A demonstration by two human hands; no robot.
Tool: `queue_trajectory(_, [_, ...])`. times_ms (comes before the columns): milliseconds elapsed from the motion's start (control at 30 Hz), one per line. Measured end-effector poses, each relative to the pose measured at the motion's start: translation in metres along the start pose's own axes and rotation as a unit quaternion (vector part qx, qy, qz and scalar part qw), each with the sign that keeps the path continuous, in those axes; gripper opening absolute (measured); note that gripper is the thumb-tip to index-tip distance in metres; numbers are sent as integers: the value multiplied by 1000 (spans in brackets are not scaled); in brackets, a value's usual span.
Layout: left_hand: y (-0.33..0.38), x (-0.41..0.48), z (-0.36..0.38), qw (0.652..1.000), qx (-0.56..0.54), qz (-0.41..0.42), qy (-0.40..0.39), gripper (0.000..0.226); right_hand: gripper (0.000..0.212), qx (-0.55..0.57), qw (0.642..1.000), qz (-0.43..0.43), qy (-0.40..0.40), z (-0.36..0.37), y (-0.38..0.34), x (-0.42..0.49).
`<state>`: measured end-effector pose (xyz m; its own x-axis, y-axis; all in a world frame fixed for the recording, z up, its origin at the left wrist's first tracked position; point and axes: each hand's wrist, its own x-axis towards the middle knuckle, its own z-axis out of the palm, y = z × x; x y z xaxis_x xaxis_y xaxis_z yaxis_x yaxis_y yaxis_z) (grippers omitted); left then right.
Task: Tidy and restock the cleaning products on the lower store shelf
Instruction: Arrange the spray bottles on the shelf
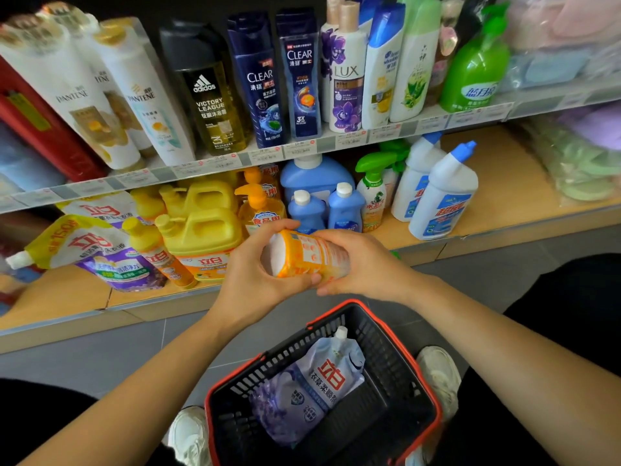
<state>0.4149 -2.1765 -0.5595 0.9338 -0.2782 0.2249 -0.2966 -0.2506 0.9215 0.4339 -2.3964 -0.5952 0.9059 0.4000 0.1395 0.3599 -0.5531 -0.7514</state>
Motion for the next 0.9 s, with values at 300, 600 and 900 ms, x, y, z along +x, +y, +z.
queue_trajectory(300, [3, 7, -10, 990, -111, -81, -16, 26, 82, 115, 993, 34, 1, 5, -3, -4])
queue_trajectory(600, [4, 6, -13, 986, -140, -91, -23, 33, 72, 138, 989, 47, 10, 3, -5, -3])
queue_trajectory(900, [5, 4, -10, 996, -82, 37, 1, 35, 65, 169, 983, 58, 37, 6, 0, -1])
